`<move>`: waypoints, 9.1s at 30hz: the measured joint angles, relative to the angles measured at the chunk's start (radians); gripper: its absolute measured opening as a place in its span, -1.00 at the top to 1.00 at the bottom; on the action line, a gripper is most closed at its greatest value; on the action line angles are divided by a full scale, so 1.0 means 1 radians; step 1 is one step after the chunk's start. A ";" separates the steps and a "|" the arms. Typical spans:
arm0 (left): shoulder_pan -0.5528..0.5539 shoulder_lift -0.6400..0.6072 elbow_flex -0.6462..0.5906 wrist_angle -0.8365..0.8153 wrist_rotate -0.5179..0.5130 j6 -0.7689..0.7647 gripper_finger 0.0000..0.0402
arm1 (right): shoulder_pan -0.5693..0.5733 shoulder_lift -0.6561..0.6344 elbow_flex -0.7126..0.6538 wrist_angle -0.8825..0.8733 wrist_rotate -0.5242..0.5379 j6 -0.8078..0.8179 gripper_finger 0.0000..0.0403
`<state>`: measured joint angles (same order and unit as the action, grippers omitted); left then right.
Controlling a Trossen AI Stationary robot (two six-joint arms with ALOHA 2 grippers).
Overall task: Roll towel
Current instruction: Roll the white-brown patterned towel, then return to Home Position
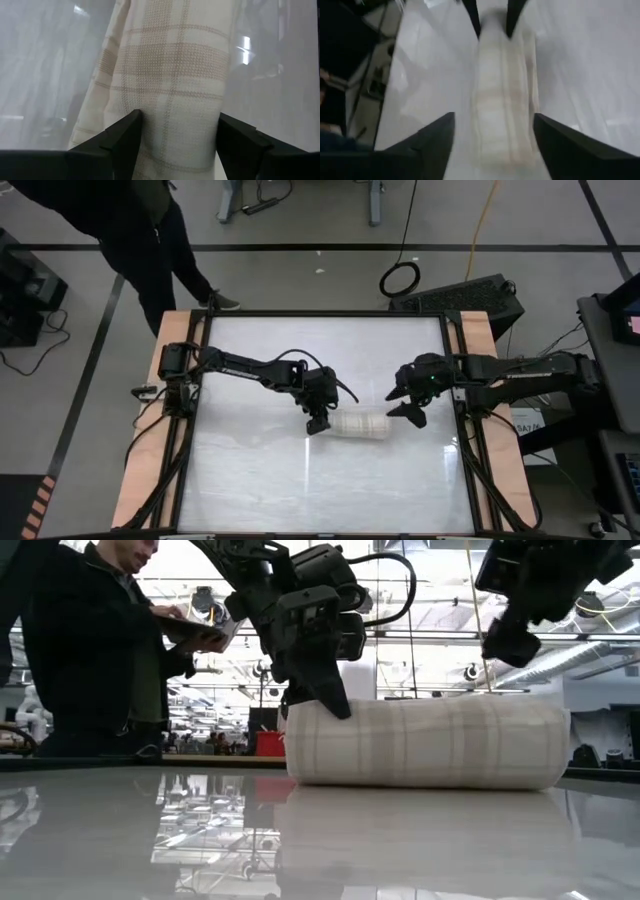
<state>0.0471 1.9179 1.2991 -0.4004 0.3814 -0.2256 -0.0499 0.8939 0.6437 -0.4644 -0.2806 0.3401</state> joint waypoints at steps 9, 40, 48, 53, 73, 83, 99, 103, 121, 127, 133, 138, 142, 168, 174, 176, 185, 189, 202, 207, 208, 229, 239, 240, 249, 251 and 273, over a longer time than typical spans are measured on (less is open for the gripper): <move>0.002 0.000 0.000 0.000 -0.044 0.000 -0.16 | 0.059 0.048 -0.162 0.349 0.027 0.088 0.86; 0.021 -0.004 0.000 -0.006 -0.039 -0.118 -0.16 | 0.169 0.248 -0.439 0.915 0.256 -0.050 1.00; 0.040 -0.058 0.005 -0.096 0.019 -0.161 -0.16 | 0.169 0.266 -0.439 0.920 0.255 -0.065 1.00; 0.056 -0.145 0.016 -0.192 0.022 -0.143 -0.16 | 0.169 0.266 -0.439 0.925 0.255 -0.065 1.00; -0.161 -0.033 0.016 0.248 -0.335 -0.047 0.19 | 0.167 0.266 -0.439 0.920 0.257 -0.076 1.00; -0.133 -0.010 -0.060 0.268 -0.363 -0.058 0.96 | 0.167 0.266 -0.439 0.920 0.256 -0.083 1.00; -0.068 -0.029 -0.201 0.493 -0.295 -0.136 0.92 | 0.169 0.219 -0.439 1.111 0.296 -0.044 1.00; -0.051 -0.029 -0.203 0.495 -0.281 -0.159 0.92 | 0.169 0.250 -0.439 1.117 0.363 -0.038 1.00; -0.046 -0.020 -0.218 0.492 -0.282 -0.271 0.91 | 0.175 0.599 -0.438 1.287 0.354 -0.083 1.00; -0.063 -0.020 -0.218 0.488 -0.306 -0.319 0.92 | 0.157 0.582 -0.439 1.323 0.332 -0.094 1.00; -0.060 -0.055 -0.218 0.491 -0.286 -0.312 0.92 | 0.154 0.525 -0.439 1.323 0.288 -0.081 1.00; -0.049 -0.111 -0.215 0.495 -0.256 -0.266 0.92 | 0.154 0.445 -0.439 1.321 0.275 -0.054 1.00; -0.040 -0.174 -0.215 0.472 -0.254 -0.206 0.92 | 0.154 0.351 -0.439 1.274 0.275 -0.014 1.00; -0.127 -0.557 -0.400 0.298 -0.384 -0.075 0.99 | 0.164 -0.217 -0.286 0.574 0.178 -0.095 1.00; -0.156 -0.677 -0.522 0.337 -0.435 -0.088 0.99 | 0.164 -0.326 -0.286 0.430 0.179 -0.167 1.00; -0.159 -0.695 -0.530 0.236 -0.435 -0.082 0.98 | 0.164 -0.339 -0.286 0.418 0.180 -0.169 1.00; -0.178 -0.710 -0.570 0.237 -0.473 -0.019 0.94 | 0.163 -0.389 -0.286 0.366 0.203 -0.226 1.00; -0.184 -0.745 -0.672 0.425 -0.493 -0.004 0.98 | 0.164 -0.423 -0.286 0.329 0.203 -0.230 1.00; -0.243 -0.926 -0.924 0.654 -0.605 0.005 0.99 | 0.163 -0.536 -0.462 0.411 0.236 -0.232 1.00; -0.251 -1.015 -0.999 0.655 -0.610 -0.001 1.00 | 0.163 -0.570 -0.511 0.407 0.254 -0.232 1.00; -0.251 -1.035 -1.012 0.657 -0.617 -0.001 1.00 | 0.163 -0.579 -0.518 0.406 0.254 -0.232 1.00; -0.250 -1.447 -1.213 0.647 -0.672 -0.003 1.00 | 0.163 -0.728 -0.630 0.552 0.309 -0.245 1.00; -0.251 -1.593 -1.288 0.643 -0.660 0.020 1.00 | 0.163 -0.773 -0.630 0.543 0.306 -0.252 1.00; -0.251 -1.609 -1.292 0.640 -0.659 0.025 1.00 | 0.163 -0.780 -0.630 0.538 0.306 -0.251 1.00; -0.251 -1.745 -1.292 0.535 -0.649 0.085 1.00 | 0.163 -0.833 -0.629 0.485 0.306 -0.249 1.00; -0.251 -1.791 -1.292 0.473 -0.647 0.085 1.00 | 0.163 -0.844 -0.629 0.484 0.306 -0.255 1.00; -0.251 -1.913 -1.293 0.452 -0.645 0.130 1.00 | 0.163 -0.894 -0.629 0.525 0.306 -0.306 1.00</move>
<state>-0.2035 0.0051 0.0063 0.0512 -0.2637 -0.0957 0.1127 0.0004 0.0151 0.0604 0.0250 0.0339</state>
